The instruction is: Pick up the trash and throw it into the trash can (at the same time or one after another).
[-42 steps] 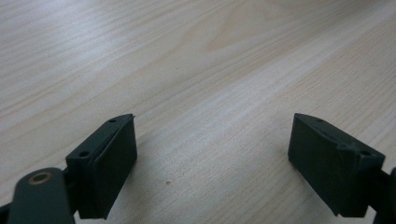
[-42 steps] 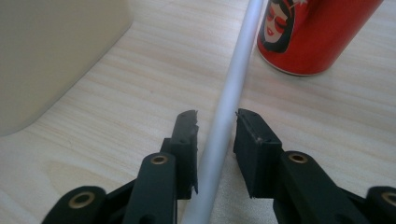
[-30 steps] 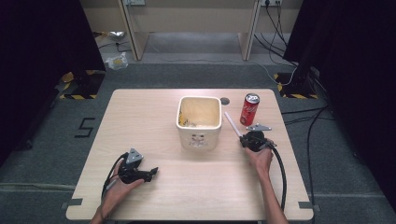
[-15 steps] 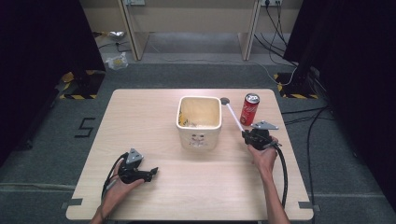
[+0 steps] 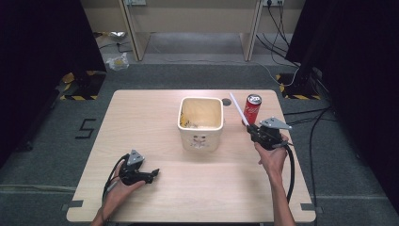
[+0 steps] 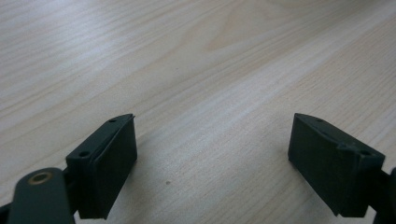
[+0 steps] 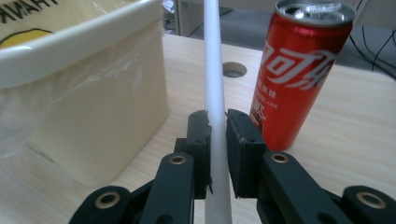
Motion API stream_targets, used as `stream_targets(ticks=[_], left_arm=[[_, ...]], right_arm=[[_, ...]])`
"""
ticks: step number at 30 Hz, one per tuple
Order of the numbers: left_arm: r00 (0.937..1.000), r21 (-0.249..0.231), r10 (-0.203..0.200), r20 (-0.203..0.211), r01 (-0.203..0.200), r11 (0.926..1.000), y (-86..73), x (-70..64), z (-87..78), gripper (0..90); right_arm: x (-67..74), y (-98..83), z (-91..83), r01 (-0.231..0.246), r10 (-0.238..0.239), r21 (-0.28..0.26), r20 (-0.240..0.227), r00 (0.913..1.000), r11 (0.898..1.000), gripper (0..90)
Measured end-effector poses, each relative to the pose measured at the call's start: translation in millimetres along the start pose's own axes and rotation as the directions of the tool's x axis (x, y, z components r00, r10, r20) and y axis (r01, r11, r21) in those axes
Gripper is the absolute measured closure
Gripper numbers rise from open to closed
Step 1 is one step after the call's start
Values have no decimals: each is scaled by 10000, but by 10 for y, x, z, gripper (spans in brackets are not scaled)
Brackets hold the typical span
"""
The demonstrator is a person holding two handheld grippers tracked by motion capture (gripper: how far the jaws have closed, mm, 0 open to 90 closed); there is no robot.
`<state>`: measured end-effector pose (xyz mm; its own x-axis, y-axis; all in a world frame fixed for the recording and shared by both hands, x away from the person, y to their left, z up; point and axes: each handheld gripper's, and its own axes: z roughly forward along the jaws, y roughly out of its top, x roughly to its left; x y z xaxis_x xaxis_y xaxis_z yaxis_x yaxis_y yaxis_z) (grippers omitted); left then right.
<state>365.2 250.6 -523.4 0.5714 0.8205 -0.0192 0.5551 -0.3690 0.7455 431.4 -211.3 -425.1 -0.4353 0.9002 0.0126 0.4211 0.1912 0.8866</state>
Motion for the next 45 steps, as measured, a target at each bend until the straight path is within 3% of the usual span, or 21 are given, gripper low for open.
stream_targets(ticks=[12,16,22,23,31,32,45], left_arm=[[10000,9,8,0,-8,10000,0,1,-1,146],[10000,11,9,0,-9,10000,0,1,-1,147],[10000,32,35,-7,-35,10000,0,3,-2,147],[10000,35,38,-7,-38,10000,0,3,-2,147],[10000,-1,-9,0,9,10000,0,0,0,147],[10000,2,-2,-2,2,10000,0,0,0,147],[10000,9,9,-1,-9,10000,0,1,-1,147]], right_arm=[[213,196,-232,574,-593,-299,-683,9959,9979,799],[329,341,-288,1244,-1256,-184,-883,9881,9921,798],[481,488,-308,1752,-1748,-87,-1312,9758,9845,799],[549,528,-300,2019,-1992,37,-1465,9689,9794,798],[706,577,-185,2593,-2440,561,-1962,9497,9642,798],[738,580,-144,2739,-2542,751,-2027,9457,9588,797],[810,713,77,3029,-2708,1241,-2235,9363,9449,795]])
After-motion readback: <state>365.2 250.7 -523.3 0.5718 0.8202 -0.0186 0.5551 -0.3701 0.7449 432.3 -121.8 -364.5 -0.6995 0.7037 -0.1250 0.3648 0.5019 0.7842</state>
